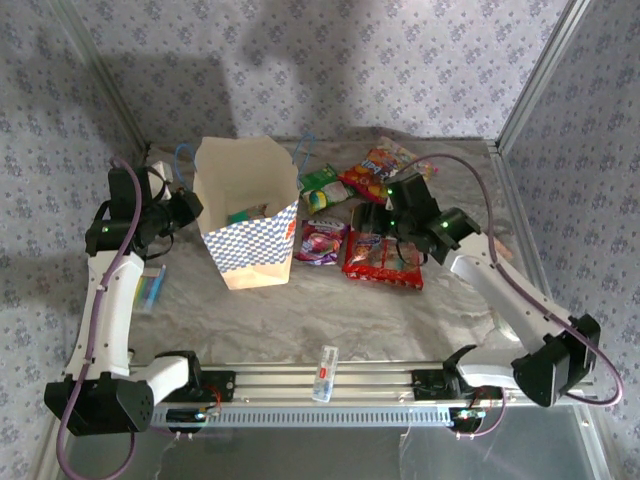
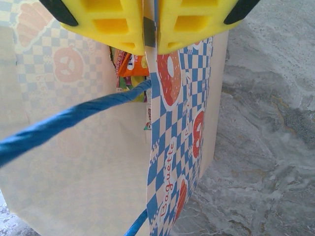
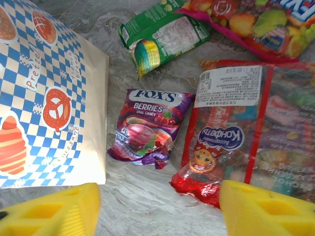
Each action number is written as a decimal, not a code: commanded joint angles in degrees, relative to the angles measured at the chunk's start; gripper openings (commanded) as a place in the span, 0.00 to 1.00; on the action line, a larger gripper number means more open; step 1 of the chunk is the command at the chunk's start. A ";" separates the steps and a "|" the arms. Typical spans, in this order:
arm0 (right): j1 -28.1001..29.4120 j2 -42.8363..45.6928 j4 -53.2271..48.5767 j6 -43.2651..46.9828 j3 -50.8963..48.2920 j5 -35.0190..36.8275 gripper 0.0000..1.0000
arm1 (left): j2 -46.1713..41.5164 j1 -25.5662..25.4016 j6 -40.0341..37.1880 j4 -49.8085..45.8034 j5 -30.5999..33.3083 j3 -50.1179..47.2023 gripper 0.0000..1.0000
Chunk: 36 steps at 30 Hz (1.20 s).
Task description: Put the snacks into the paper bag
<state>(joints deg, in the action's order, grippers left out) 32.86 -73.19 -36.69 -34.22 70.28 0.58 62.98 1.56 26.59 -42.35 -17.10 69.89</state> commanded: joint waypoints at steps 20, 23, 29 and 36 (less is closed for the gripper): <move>0.88 -17.40 5.81 -1.37 2.85 -8.92 0.77 | -0.94 0.53 -1.63 -1.28 1.90 -0.73 0.15; 1.27 -19.36 5.96 -2.87 3.87 -9.45 0.77 | -0.91 0.51 -1.89 -1.41 2.19 -0.89 0.15; 2.77 -24.16 4.72 -2.26 6.86 -8.60 0.77 | -0.84 0.48 -2.25 -1.24 2.53 -1.29 0.15; 3.79 -29.07 4.08 -2.87 9.00 -9.24 0.77 | -0.58 0.52 -2.51 -1.30 2.51 -1.42 0.15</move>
<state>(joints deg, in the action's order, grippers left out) 36.32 -100.68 -31.20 -36.27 77.12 -8.23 62.98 1.63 25.08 -42.46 -15.35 68.93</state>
